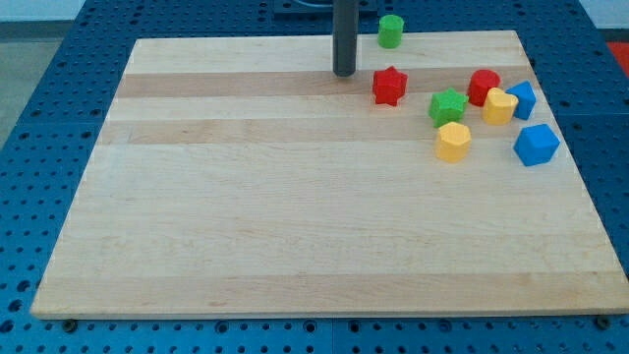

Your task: Slightly push the red star to the right

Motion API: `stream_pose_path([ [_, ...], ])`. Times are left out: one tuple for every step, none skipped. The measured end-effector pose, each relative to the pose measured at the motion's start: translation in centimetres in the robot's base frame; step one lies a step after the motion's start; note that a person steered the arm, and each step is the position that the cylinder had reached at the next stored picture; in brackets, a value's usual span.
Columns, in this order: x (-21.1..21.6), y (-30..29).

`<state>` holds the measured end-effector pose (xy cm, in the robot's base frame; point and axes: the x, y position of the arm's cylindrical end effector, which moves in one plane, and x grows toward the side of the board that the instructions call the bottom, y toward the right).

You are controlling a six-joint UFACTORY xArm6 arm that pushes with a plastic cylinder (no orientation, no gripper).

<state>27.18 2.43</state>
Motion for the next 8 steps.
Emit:
stream_pose_path([
  [0.0,0.1],
  [0.1,0.1],
  [1.2,0.1],
  [2.5,0.1],
  [4.5,0.1],
  [4.6,0.7],
  [4.6,1.7],
  [4.6,2.6],
])
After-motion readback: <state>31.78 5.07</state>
